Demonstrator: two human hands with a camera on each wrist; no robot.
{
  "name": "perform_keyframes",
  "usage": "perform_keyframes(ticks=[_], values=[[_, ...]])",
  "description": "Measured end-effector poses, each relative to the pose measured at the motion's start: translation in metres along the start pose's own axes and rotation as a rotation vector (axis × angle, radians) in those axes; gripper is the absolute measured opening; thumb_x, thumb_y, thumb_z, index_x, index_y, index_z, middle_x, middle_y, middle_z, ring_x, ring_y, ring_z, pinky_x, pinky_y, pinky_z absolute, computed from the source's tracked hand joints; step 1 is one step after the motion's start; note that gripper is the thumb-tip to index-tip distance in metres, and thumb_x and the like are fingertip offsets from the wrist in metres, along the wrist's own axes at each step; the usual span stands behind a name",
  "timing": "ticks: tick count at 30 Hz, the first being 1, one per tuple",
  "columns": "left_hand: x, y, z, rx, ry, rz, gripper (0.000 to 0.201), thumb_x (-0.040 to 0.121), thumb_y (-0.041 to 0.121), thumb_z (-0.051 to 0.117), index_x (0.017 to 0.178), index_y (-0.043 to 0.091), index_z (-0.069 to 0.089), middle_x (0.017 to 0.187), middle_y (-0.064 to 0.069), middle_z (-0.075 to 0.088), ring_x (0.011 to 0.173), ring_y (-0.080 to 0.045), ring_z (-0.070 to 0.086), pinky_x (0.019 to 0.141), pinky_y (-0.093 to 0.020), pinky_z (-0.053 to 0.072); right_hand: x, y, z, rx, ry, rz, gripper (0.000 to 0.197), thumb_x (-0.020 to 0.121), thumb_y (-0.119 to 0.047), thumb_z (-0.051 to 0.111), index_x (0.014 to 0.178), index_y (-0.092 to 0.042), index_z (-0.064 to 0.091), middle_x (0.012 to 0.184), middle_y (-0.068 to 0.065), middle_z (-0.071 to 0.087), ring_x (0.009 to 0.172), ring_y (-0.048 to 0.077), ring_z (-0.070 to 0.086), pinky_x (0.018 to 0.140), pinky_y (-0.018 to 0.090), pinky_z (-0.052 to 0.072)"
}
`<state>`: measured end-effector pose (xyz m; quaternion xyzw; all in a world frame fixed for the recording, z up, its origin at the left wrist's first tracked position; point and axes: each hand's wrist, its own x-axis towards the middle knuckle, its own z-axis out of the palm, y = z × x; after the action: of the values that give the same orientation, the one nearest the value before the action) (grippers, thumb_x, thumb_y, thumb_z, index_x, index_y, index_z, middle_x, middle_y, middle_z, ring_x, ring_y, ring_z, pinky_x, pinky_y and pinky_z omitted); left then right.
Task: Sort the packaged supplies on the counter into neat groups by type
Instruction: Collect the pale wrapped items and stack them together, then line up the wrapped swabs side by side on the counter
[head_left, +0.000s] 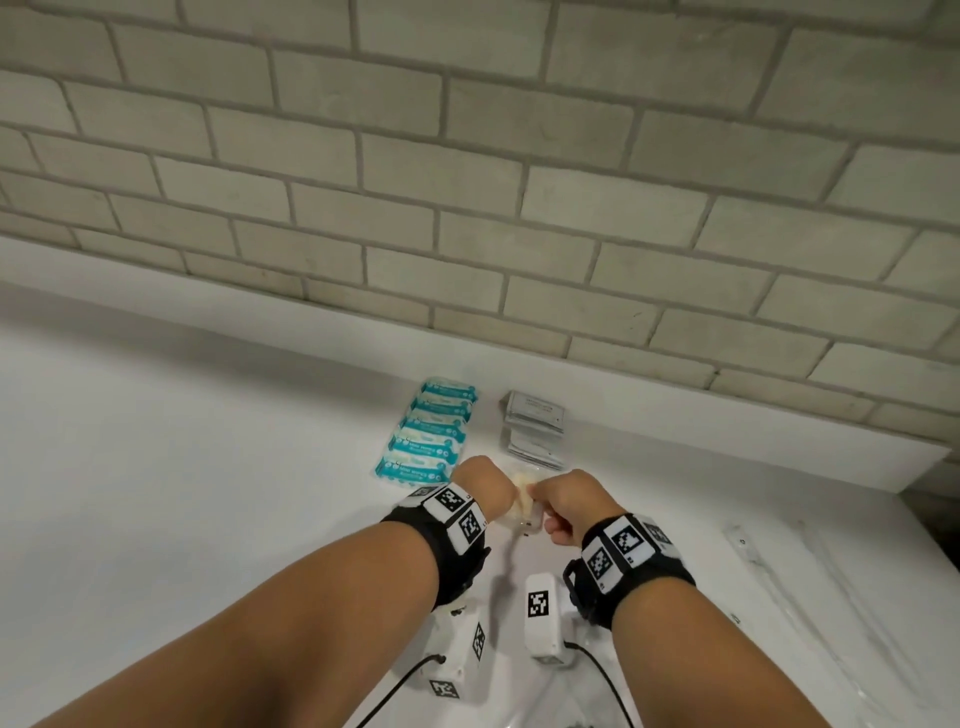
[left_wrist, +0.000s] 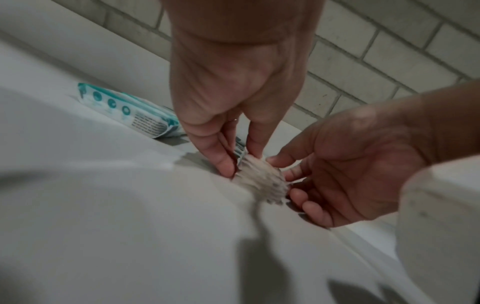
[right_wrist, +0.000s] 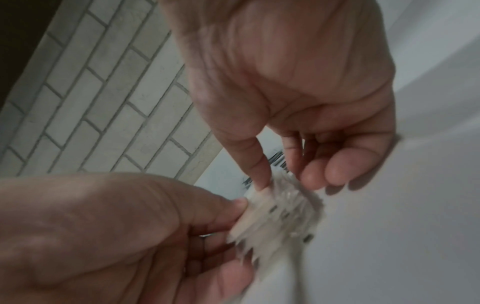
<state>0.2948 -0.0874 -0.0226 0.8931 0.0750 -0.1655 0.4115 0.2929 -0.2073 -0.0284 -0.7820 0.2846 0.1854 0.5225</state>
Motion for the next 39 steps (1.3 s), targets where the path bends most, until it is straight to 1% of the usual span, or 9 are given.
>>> perform_keyframes(ticks=[4, 6, 10, 14, 22, 27, 30, 35, 39], values=[[-0.016, -0.001, -0.014, -0.09, 0.168, 0.08, 0.05, 0.091, 0.035, 0.058, 0.13, 0.005, 0.049, 0.128, -0.014, 0.056, 0.115, -0.027, 0.055, 0.097, -0.035, 0.045, -0.026, 0.001, -0.015, -0.067, -0.053, -0.056, 0.043, 0.08, -0.018, 0.063, 0.118, -0.009, 0.044, 0.079, 0.007, 0.054, 0.064, 0.02, 0.052, 0.054, 0.028, 0.048], [-0.033, -0.006, -0.026, -0.138, 0.122, 0.132, 0.05, 0.09, 0.036, 0.061, 0.131, 0.009, 0.05, 0.13, -0.01, 0.054, 0.112, -0.023, 0.054, 0.096, -0.032, 0.043, -0.047, 0.005, -0.032, -0.143, -0.089, -0.134, 0.043, 0.087, -0.028, 0.063, 0.121, -0.024, 0.036, 0.096, 0.007, 0.059, 0.076, 0.02, 0.056, 0.061, 0.028, 0.043], [-0.083, -0.014, -0.047, 0.028, -0.079, 0.174, 0.05, 0.092, 0.037, 0.059, 0.132, 0.007, 0.052, 0.133, -0.009, 0.053, 0.12, -0.026, 0.052, 0.1, -0.032, 0.041, -0.092, 0.018, -0.068, -0.473, -0.092, -0.298, 0.041, 0.09, -0.037, 0.062, 0.127, -0.022, 0.051, 0.119, 0.003, 0.061, 0.108, 0.022, 0.06, 0.081, 0.034, 0.045], [-0.124, -0.028, -0.044, 0.241, -0.274, 0.197, 0.049, 0.091, 0.039, 0.061, 0.129, 0.008, 0.055, 0.131, -0.011, 0.057, 0.12, -0.026, 0.055, 0.105, -0.037, 0.043, -0.128, 0.046, -0.09, -0.572, -0.132, -0.306, 0.038, 0.089, -0.036, 0.064, 0.124, -0.024, 0.056, 0.117, 0.001, 0.061, 0.108, 0.019, 0.059, 0.087, 0.033, 0.047], [-0.175, -0.037, -0.014, 0.579, -0.441, 0.332, 0.043, 0.085, 0.044, 0.067, 0.115, 0.014, 0.059, 0.112, -0.007, 0.065, 0.089, -0.022, 0.061, 0.078, -0.029, 0.048, -0.177, 0.108, -0.117, -0.668, -0.027, -0.235, 0.034, 0.091, -0.027, 0.062, 0.124, -0.025, 0.059, 0.118, 0.0, 0.061, 0.102, 0.017, 0.058, 0.082, 0.025, 0.045], [-0.182, -0.051, 0.005, 0.841, -0.448, 0.361, 0.084, 0.07, 0.046, 0.078, 0.134, 0.015, 0.033, 0.124, -0.004, 0.053, 0.104, -0.024, 0.057, 0.087, -0.037, 0.05, -0.171, 0.128, -0.093, -1.003, 0.072, -0.304, 0.045, 0.097, -0.02, 0.049, 0.142, -0.027, 0.044, 0.148, 0.002, 0.039, 0.129, 0.019, 0.045, 0.107, 0.029, 0.034], [-0.181, -0.055, 0.01, 0.86, -0.366, 0.392, 0.068, 0.08, 0.02, 0.065, 0.137, 0.009, 0.029, 0.12, -0.009, 0.053, 0.104, -0.027, 0.058, 0.078, -0.032, 0.05, -0.152, 0.129, -0.079, -1.063, 0.103, -0.311, 0.064, 0.096, -0.005, 0.036, 0.152, -0.029, 0.019, 0.161, 0.001, 0.014, 0.146, 0.021, 0.023, 0.117, 0.034, 0.023], [-0.168, -0.064, 0.002, 0.782, -0.323, 0.349, 0.036, 0.093, 0.014, 0.043, 0.128, 0.006, 0.043, 0.122, -0.01, 0.056, 0.105, -0.025, 0.056, 0.08, -0.027, 0.043, -0.133, 0.131, -0.064, -1.343, 0.2, -0.336, 0.054, 0.089, -0.007, 0.047, 0.141, -0.02, 0.04, 0.141, 0.008, 0.042, 0.125, 0.03, 0.047, 0.102, 0.041, 0.042], [-0.159, -0.076, 0.003, 0.643, -0.23, 0.309, 0.02, 0.095, 0.024, 0.04, 0.109, 0.011, 0.047, 0.105, -0.006, 0.057, 0.088, -0.021, 0.054, 0.068, -0.028, 0.039, -0.128, 0.13, -0.058, -1.503, 0.343, -0.392, 0.041, 0.085, -0.013, 0.055, 0.125, -0.019, 0.051, 0.123, 0.004, 0.053, 0.114, 0.025, 0.046, 0.096, 0.037, 0.037]])
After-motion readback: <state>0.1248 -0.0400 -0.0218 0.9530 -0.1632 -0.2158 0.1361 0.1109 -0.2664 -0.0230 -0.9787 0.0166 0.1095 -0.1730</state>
